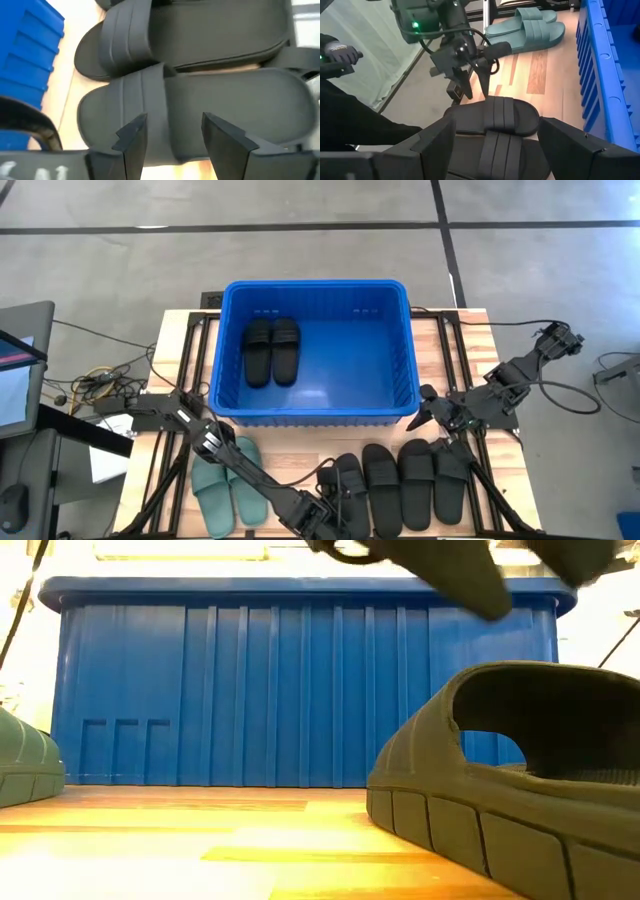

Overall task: Pick and place slides into bin
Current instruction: Put the black slide into the blue bin

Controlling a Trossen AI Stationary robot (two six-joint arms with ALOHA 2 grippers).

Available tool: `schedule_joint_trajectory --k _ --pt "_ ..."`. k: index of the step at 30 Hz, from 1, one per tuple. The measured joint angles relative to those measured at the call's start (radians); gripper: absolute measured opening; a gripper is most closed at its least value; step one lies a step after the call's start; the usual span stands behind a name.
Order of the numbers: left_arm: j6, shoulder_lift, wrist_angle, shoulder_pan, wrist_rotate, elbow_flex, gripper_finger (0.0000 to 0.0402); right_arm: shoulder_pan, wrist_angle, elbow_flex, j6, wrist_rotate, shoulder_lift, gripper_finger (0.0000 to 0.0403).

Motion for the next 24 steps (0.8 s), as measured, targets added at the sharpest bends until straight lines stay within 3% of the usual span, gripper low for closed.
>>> schedule_joint_trajectory --k 6,11,24 --pt "0.037 0.001 -0.049 0.021 -0.073 0.0 0.0174 0.0 0.0 0.0 0.0 0.0 0.0 0.0265" --pt "0.145 0.001 -0.009 0.035 0.023 0.0 0.0174 0.0 0.0 0.0 0.0 0.0 0.0 0.0265" --pt "0.188 0.039 0.053 0.03 0.024 -0.002 0.0174 0.0 0.001 0.0 0.002 0.0 0.0 0.0265"
